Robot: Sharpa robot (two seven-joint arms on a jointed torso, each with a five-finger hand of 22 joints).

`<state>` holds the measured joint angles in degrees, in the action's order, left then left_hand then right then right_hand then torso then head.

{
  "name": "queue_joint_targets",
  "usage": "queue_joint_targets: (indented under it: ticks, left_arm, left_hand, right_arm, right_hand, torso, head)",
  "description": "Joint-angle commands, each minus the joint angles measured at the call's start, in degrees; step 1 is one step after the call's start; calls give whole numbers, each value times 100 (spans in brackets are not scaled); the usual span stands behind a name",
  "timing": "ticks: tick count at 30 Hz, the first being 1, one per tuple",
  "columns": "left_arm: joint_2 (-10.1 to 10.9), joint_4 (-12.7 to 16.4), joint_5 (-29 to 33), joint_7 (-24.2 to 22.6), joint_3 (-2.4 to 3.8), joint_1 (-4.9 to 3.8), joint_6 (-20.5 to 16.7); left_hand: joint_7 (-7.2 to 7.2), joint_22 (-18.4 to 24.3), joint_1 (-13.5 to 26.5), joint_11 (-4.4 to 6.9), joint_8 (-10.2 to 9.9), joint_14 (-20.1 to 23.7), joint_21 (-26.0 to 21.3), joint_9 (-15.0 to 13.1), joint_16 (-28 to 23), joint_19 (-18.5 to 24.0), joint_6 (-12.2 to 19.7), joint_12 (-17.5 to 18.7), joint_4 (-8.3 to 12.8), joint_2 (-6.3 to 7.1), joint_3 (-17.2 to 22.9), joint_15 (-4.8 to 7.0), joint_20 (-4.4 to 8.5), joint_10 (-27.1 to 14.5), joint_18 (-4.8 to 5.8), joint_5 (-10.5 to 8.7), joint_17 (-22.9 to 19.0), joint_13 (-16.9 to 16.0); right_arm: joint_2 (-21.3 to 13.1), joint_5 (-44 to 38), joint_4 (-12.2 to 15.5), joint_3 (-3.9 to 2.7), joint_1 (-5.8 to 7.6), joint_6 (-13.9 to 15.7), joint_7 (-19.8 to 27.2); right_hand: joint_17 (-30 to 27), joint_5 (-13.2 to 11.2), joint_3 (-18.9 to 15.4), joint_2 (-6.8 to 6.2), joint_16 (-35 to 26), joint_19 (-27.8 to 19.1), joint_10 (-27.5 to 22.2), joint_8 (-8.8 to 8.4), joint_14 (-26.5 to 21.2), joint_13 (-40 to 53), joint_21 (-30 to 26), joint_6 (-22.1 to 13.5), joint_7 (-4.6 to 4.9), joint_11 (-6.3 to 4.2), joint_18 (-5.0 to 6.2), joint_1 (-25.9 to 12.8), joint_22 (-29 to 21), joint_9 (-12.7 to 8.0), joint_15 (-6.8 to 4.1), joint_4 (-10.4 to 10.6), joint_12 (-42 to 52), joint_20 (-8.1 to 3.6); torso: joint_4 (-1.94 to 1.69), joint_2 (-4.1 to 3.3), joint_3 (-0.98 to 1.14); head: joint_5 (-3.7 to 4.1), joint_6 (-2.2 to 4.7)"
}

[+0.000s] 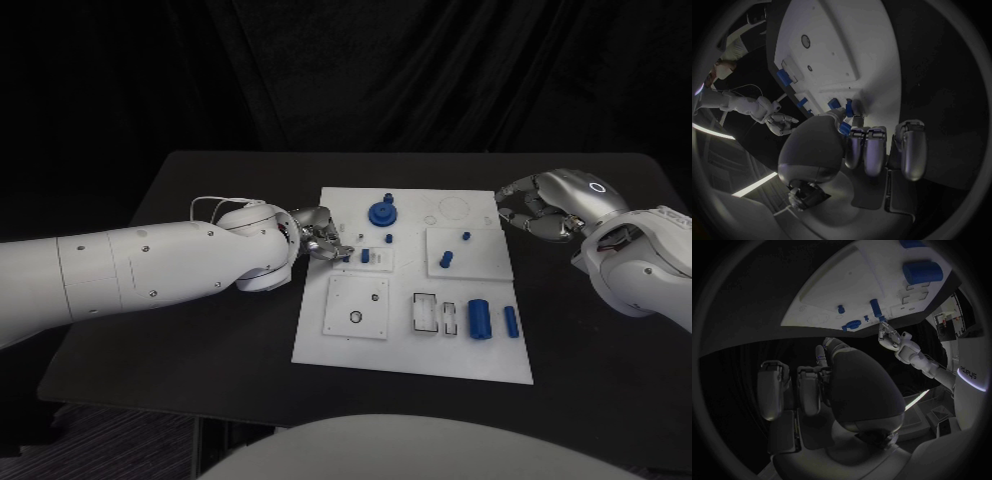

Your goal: Assemble the parts on the task board

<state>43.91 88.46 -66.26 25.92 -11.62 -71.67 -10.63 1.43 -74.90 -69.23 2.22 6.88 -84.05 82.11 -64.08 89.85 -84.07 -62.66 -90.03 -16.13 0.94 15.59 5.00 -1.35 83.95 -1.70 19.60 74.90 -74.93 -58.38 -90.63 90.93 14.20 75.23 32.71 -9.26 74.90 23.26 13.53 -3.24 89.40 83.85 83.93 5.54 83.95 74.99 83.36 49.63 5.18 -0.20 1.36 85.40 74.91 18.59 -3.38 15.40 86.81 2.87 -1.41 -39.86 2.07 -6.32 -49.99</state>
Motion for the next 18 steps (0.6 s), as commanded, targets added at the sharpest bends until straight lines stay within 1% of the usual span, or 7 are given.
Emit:
queue_joint_targets:
  ticks: [1,9,11,13,15,17,18]
  left_arm:
    - [16,4,13,94,-47,69,148]
    - [39,46,13,115,-47,80,132]
    - [36,47,13,111,-47,84,125]
    - [27,42,13,100,-47,90,116]
    - [20,34,13,91,-47,96,112]
    - [14,26,13,84,-47,102,107]
    - [9,20,13,80,-47,106,104]
  left_hand:
    - [22,-1237,63,14,-8,-595,-27,5,15,-202,-6,3,-36,7,-2,15,8,605,-36,-35,1510,-1507]
    - [21,-1228,84,14,-4,-595,-50,1,15,-190,-10,3,-37,-2,-4,14,6,605,-42,-46,1510,-1507]
    - [21,-1228,143,12,1,-595,-53,-10,15,-188,-12,3,-35,-19,-20,12,3,605,-41,-163,1510,-1507]
    - [30,-1226,296,7,4,-595,-60,-26,15,-184,-10,3,-42,-66,-80,8,-2,605,-42,-532,1510,-1507]
    - [47,-1225,474,-7,-3,-595,-65,-24,15,-181,-7,3,-56,-89,-179,-2,-9,605,-43,-665,1510,-1507]
    - [63,-1223,690,-23,-30,-595,-76,-9,15,-177,17,3,-55,-136,-321,-16,-20,605,-45,-854,1510,-1507]
    - [69,-1223,755,-27,-37,-595,-76,-5,15,-176,20,3,-55,-146,-374,-19,-24,605,-45,-893,1510,-1507]
  right_arm:
    - [0,-19,-3,-4,-14,-29,-65]
    - [0,-19,-7,-3,-14,-41,-69]
    - [-1,-19,-7,-3,-14,-45,-71]
    - [-1,-19,-9,-3,-14,-49,-74]
    - [0,-19,-10,-3,-14,-52,-75]
    - [0,-19,-10,-3,-14,-53,-77]
    - [1,-19,-10,-3,-14,-55,-78]
  right_hand:
    - [1442,35,20,-33,-29,280,283,-29,584,1165,-31,57,-2,-20,37,-42,1280,-8,-53,-1,-25,-39]
    - [1442,35,20,-33,-29,280,283,-29,584,1165,-31,57,-2,-20,37,-42,1280,-8,-53,-1,-25,-39]
    - [1442,35,20,-33,-29,280,283,-29,584,1165,-31,57,-2,-20,37,-42,1280,-8,-53,-1,-25,-39]
    - [1442,35,20,-33,-29,280,283,-29,584,1165,-31,57,-2,-20,37,-42,1280,-8,-53,-1,-25,-39]
    - [1437,34,25,-33,-35,279,279,-31,582,1160,-35,60,-1,-19,38,-52,1279,-10,-53,3,-30,-39]
    - [1437,34,25,-33,-35,279,279,-31,582,1160,-35,60,-1,-19,38,-52,1279,-10,-53,3,-30,-39]
    - [1437,34,25,-33,-35,279,279,-31,582,1160,-35,60,-1,-19,38,-52,1279,-10,-53,3,-30,-39]
  torso:
    - [6,1,4]
    - [-5,-4,10]
    - [-7,-5,9]
    - [-5,-5,5]
    - [-3,-3,5]
    - [4,-3,4]
    - [7,-4,4]
  head:
    - [-11,-1]
    - [2,-1]
    - [4,-1]
    - [0,-1]
    - [1,-1]
    - [-4,-1]
    - [-6,-1]
